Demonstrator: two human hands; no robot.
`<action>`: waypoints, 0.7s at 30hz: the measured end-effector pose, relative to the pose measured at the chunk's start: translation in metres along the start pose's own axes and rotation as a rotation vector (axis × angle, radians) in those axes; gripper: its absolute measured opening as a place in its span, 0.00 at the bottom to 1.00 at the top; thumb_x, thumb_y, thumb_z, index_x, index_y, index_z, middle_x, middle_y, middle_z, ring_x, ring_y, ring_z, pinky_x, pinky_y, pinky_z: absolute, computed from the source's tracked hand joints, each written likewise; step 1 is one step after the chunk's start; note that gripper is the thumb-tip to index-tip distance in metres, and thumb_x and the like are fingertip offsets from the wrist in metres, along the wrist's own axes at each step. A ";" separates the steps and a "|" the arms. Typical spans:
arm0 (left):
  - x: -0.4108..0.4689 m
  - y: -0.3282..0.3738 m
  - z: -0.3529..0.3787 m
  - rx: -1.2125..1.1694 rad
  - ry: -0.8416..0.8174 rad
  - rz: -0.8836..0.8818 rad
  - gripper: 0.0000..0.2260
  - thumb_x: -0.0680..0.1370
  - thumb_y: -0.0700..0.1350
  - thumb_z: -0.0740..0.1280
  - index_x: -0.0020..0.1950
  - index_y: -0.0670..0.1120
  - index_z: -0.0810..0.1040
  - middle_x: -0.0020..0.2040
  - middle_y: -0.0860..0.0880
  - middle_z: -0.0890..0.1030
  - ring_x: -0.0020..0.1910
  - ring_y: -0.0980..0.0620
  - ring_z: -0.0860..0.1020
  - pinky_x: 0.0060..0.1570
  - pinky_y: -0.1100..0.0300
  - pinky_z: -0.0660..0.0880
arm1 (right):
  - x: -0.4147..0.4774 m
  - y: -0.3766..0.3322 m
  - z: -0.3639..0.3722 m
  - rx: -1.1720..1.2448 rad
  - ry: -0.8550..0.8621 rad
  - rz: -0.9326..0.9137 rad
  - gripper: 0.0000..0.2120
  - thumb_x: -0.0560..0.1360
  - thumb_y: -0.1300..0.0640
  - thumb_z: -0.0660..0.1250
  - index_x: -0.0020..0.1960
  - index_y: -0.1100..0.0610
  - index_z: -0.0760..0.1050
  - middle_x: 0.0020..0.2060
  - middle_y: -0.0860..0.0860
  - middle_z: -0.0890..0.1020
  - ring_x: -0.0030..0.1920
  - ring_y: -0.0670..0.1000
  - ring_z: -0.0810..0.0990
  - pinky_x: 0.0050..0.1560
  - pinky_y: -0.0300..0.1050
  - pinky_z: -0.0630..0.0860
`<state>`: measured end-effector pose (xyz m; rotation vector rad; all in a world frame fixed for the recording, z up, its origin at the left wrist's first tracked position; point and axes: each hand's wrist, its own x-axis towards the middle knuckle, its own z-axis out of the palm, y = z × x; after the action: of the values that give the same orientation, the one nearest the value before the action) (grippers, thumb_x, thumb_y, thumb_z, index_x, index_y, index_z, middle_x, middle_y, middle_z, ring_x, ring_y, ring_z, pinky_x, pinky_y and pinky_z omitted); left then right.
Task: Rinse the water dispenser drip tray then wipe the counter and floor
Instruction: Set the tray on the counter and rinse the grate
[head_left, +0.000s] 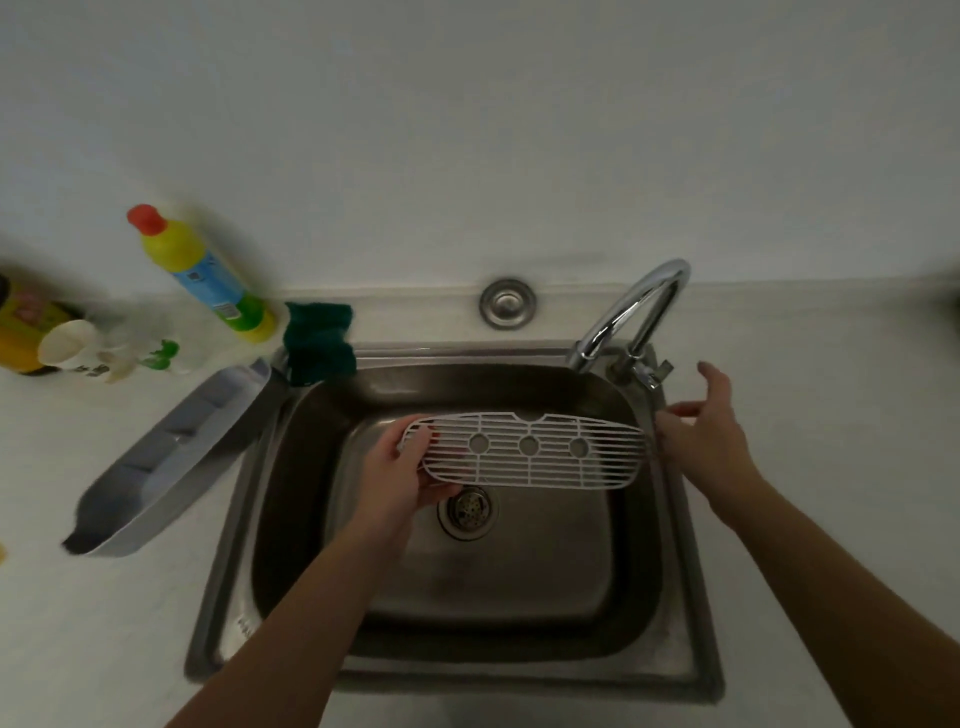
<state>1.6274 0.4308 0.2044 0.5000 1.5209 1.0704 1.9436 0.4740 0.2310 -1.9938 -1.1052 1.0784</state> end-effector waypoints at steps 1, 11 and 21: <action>0.002 0.001 0.002 -0.012 0.005 -0.003 0.08 0.85 0.44 0.63 0.59 0.50 0.81 0.50 0.44 0.88 0.47 0.44 0.88 0.39 0.49 0.84 | 0.010 -0.003 0.000 -0.052 0.005 -0.024 0.37 0.79 0.56 0.69 0.81 0.46 0.54 0.57 0.55 0.81 0.51 0.60 0.84 0.55 0.61 0.82; 0.029 0.012 -0.002 -0.008 -0.027 0.014 0.09 0.85 0.44 0.62 0.59 0.49 0.81 0.50 0.45 0.88 0.46 0.47 0.87 0.38 0.55 0.83 | 0.038 0.003 0.018 -0.384 0.067 -0.190 0.09 0.82 0.59 0.62 0.61 0.57 0.75 0.49 0.56 0.81 0.45 0.56 0.78 0.46 0.47 0.69; 0.027 0.009 -0.003 -0.091 -0.034 -0.013 0.09 0.86 0.44 0.61 0.62 0.48 0.80 0.51 0.43 0.88 0.46 0.46 0.88 0.38 0.53 0.83 | 0.007 -0.006 0.021 -0.148 -0.052 -0.019 0.14 0.83 0.40 0.57 0.64 0.47 0.69 0.47 0.54 0.83 0.44 0.56 0.85 0.44 0.57 0.84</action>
<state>1.6153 0.4552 0.1967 0.4417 1.4371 1.1106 1.9249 0.4851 0.2230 -2.0751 -1.2619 1.0720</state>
